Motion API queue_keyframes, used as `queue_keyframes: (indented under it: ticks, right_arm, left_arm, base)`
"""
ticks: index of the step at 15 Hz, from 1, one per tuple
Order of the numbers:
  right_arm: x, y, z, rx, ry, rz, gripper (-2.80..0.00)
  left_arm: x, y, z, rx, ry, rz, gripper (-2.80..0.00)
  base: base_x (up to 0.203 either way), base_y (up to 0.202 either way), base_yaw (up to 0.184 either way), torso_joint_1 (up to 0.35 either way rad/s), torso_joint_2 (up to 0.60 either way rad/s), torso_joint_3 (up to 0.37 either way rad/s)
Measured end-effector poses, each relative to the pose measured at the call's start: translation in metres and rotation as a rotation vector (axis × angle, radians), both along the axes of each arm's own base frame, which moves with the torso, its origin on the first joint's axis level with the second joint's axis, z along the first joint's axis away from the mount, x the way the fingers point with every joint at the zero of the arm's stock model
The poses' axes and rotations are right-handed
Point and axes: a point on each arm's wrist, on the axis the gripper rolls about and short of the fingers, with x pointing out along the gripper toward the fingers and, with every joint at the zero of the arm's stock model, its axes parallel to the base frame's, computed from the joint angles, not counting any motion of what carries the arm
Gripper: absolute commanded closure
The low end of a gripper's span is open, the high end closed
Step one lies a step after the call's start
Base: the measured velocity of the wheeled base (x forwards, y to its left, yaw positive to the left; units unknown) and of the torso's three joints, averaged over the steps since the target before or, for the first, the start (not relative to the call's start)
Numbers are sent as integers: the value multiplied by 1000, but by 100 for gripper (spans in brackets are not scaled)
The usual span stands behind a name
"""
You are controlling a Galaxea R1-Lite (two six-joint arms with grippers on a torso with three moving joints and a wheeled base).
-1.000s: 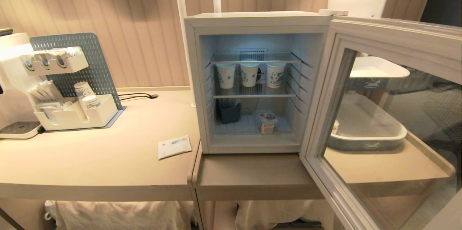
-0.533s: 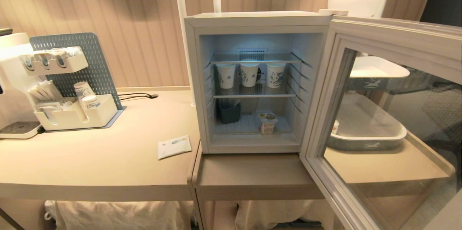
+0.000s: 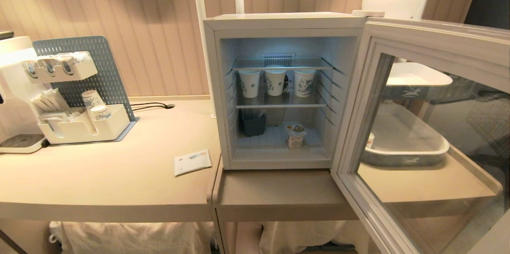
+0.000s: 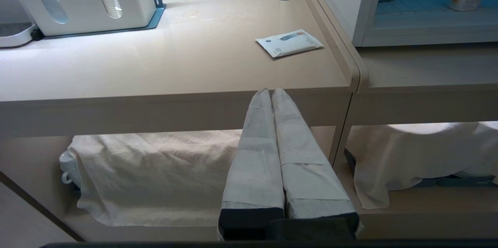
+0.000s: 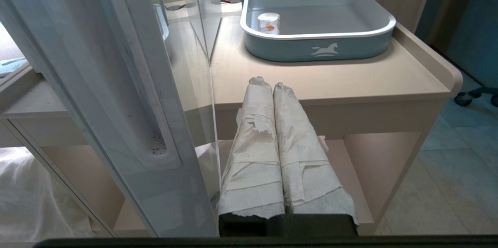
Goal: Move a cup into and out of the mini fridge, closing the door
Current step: Take the yoghurt out of the freezer
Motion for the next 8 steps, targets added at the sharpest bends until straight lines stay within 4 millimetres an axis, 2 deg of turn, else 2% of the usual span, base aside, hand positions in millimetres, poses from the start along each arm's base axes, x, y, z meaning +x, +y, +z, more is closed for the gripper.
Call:
queue_keyframes:
  ticks: [2,8]
  right_arm:
    - [0,0,0,-1,2,0,0]
    - [0,0,0,-1,1,0,0]
  left_arm:
    - [0,0,0,5,0,-1,0]
    - [0,0,0,7,1,-2,0]
  base:
    - [-63,0,-1,11,6,-2]
    - [-187,0,-1,4,2,1]
